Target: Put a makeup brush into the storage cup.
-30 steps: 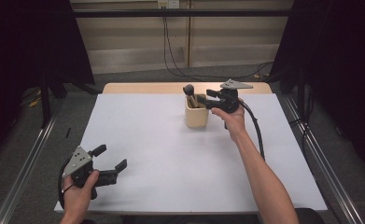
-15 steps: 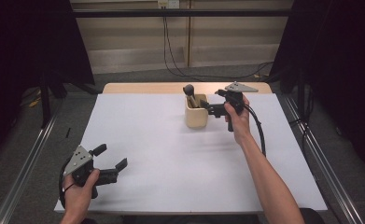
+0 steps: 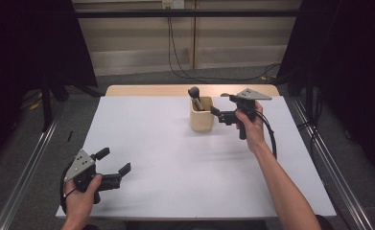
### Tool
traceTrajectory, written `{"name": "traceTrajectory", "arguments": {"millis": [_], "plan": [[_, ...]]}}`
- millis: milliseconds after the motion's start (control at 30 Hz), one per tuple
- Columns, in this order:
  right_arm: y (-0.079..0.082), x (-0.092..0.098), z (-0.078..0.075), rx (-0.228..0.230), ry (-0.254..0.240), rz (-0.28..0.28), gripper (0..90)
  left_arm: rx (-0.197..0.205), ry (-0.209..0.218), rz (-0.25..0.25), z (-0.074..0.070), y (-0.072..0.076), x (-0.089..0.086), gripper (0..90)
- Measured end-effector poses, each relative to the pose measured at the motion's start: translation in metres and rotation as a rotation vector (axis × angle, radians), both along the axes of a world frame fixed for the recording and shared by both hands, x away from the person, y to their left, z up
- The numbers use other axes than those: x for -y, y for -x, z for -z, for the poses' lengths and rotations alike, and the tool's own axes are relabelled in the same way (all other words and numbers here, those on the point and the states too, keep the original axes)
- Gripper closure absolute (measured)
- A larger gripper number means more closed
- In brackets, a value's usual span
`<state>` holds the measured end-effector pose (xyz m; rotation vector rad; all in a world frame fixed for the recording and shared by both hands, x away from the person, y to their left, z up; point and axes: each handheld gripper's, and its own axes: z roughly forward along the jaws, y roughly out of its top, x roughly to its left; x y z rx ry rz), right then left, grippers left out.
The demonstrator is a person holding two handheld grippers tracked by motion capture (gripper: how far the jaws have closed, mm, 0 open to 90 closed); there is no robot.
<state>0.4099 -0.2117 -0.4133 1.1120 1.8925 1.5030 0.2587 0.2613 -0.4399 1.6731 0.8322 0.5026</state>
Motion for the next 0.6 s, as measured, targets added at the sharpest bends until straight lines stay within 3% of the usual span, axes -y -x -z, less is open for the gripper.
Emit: {"name": "traceTrajectory", "arguments": {"millis": [367, 600], "plan": [[0.018, 0.020, 0.003, -0.042, 0.001, 0.025, 0.3, -0.002, 0.001, -0.001, 0.000, 0.001, 0.001, 2.6], [0.034, 0.031, 0.006, -0.019, 0.008, 0.064, 0.0, 0.000, -0.001, 0.000, 0.000, 0.001, 0.000, 2.6]]}}
